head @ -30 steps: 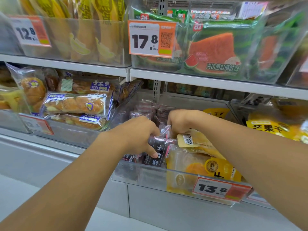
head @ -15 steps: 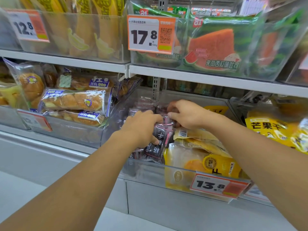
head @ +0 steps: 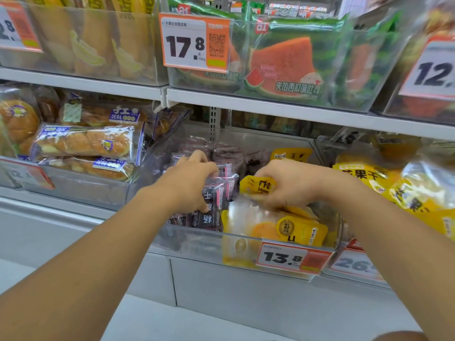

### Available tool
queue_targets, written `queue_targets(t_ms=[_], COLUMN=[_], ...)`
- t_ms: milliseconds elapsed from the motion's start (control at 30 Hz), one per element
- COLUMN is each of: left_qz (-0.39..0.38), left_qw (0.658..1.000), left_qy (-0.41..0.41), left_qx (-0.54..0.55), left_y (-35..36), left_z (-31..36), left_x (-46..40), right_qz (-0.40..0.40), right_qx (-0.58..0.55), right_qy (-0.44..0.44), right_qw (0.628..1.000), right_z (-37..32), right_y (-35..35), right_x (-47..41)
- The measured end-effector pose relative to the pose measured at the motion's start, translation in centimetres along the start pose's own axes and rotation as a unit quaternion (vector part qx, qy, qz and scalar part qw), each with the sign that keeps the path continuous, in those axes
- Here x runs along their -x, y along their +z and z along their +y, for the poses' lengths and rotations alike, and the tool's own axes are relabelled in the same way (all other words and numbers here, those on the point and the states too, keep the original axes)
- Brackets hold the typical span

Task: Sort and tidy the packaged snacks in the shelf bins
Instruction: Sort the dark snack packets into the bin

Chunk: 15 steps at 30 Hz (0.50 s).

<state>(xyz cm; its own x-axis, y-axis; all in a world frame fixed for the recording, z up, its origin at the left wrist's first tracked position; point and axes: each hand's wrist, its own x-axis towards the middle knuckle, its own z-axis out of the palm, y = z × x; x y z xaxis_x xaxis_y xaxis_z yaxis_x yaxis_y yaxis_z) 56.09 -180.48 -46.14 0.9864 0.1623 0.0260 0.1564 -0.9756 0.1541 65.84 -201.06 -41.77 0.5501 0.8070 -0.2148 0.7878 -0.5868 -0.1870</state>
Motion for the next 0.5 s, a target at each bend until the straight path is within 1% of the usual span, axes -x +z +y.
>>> queue_targets(t_ms=[67,100,200,267,300,333,367,433,500], left_qz=[0.017,0.029,0.080,0.112,0.119,0.116,0.104,0.061,0.029], left_qw=[0.999,0.998,0.995,0.990,0.988,0.989,0.991,0.997,0.999], left_qy=[0.006,0.012,0.040,0.050,0.050,0.043,0.030,-0.002,-0.020], left_qx=[-0.042,-0.051,-0.054,-0.070,-0.080,-0.083,-0.079,-0.056,-0.025], left_y=[0.0,0.0,0.4,0.7,0.8,1.0,1.2,1.3,1.2], left_z=[0.5,0.8,1.3,1.3,1.3,1.3,1.3,1.2,1.2], left_x=[0.2,0.2,0.3,0.2,0.1,0.0,-0.1,-0.3,-0.5], right_qz=[0.046,0.059,0.147,0.170,0.161,0.133,0.086,-0.004,-0.026], right_qx=[0.017,0.038,0.057,0.057,0.063,0.072,0.072,0.010,-0.067], right_qy=[-0.018,-0.021,-0.058,-0.055,-0.048,-0.040,-0.031,-0.015,-0.018], right_qw=[0.999,0.997,0.986,0.982,0.984,0.988,0.993,1.000,0.997], right_z=[-0.1,-0.5,-1.2,-1.5,-1.4,-1.2,-1.0,-0.4,-0.1], right_y=[0.0,-0.3,-1.8,-2.1,-1.8,-1.3,-0.6,0.3,0.4], right_x=[0.3,0.7,2.5,3.4,3.6,3.6,3.6,3.4,3.4])
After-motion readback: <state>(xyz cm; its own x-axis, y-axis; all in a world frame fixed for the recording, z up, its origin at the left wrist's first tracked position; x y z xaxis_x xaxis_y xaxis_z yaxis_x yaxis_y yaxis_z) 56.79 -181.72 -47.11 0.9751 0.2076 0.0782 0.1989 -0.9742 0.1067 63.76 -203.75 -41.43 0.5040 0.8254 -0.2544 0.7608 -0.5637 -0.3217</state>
